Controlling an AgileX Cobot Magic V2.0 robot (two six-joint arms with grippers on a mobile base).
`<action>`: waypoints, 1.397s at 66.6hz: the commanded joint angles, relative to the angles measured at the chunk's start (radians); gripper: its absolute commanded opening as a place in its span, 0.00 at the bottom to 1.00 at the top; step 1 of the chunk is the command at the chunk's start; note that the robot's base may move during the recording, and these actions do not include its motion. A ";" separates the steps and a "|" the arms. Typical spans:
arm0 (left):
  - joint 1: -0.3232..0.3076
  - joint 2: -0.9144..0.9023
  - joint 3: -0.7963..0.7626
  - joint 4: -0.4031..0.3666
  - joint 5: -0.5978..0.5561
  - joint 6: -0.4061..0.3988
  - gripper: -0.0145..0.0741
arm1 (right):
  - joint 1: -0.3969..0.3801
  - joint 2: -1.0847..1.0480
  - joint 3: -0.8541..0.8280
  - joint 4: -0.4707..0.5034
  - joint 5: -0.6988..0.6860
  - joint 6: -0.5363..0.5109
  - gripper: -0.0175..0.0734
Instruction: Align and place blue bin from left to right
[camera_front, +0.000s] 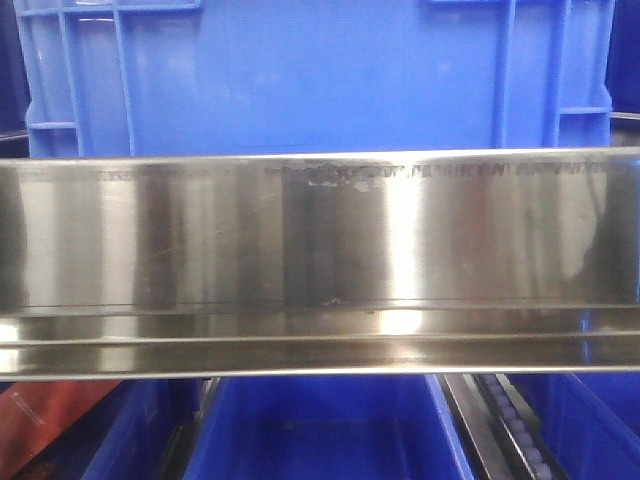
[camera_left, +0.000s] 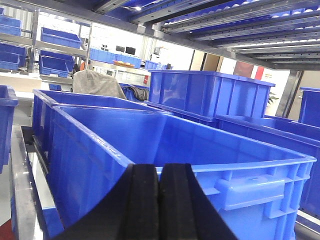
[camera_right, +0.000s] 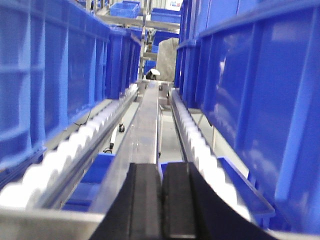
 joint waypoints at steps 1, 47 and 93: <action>-0.007 -0.007 0.002 0.008 -0.020 -0.006 0.04 | -0.005 -0.019 0.007 0.005 -0.029 0.001 0.11; -0.007 -0.007 0.002 0.008 -0.017 -0.006 0.04 | -0.006 -0.019 0.007 0.005 -0.049 0.040 0.11; -0.005 -0.009 0.002 0.008 0.000 -0.006 0.04 | -0.006 -0.019 0.007 0.005 -0.049 0.040 0.11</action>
